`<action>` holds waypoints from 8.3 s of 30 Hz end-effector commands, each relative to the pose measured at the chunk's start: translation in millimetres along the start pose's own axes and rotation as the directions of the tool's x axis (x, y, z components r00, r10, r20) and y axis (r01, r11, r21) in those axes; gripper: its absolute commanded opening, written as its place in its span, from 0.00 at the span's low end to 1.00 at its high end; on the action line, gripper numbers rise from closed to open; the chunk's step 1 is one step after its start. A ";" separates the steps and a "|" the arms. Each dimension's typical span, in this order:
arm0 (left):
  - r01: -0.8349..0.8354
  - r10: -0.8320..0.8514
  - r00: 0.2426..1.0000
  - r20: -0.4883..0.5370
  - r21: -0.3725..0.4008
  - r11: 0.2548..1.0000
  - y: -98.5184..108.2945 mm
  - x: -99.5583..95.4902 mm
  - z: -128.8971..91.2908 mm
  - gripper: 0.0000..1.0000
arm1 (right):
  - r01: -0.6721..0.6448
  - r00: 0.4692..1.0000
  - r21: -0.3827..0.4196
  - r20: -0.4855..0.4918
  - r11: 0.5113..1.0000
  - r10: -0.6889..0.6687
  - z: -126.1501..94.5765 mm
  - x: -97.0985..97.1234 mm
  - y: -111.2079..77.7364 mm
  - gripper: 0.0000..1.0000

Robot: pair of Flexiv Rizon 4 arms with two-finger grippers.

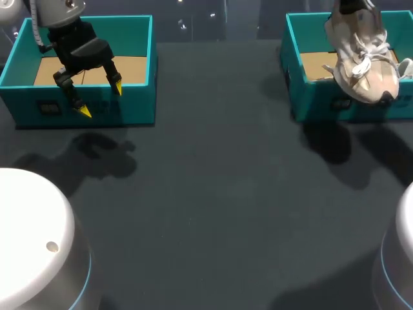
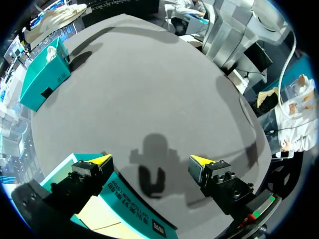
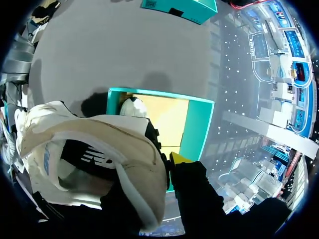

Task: Take the shoe out of the shoebox, open the shoe tongue, remove and reinsert the insole, then place the shoe into the shoebox

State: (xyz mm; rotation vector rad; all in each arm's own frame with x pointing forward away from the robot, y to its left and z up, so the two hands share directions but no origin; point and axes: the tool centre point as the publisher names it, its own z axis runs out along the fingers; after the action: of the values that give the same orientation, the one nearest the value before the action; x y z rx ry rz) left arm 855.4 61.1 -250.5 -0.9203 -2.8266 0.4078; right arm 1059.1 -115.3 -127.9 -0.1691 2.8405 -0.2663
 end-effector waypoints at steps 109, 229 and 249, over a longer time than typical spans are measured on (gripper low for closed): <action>-0.001 0.001 1.000 -0.001 -0.002 1.000 0.1 0.4 -0.3 1.00 | -0.990 0.007 0.138 0.244 -0.027 0.970 141.7 -38.5 -218.3 0.00; -0.001 0.001 1.000 -0.001 -0.002 1.000 0.1 0.4 -0.3 1.00 | -0.962 0.014 0.272 -0.048 0.026 0.999 156.2 -8.2 -144.8 1.00; -0.001 0.001 1.000 -0.001 -0.002 1.000 0.1 0.4 -0.3 1.00 | -0.961 0.059 0.267 -0.048 0.070 0.997 97.5 18.9 -116.9 1.00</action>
State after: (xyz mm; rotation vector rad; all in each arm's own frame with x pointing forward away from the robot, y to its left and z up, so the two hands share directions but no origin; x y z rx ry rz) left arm 855.5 61.1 -250.5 -0.9203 -2.8266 0.4079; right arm 1090.8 -246.6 -201.8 1.9758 2.3145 -0.2358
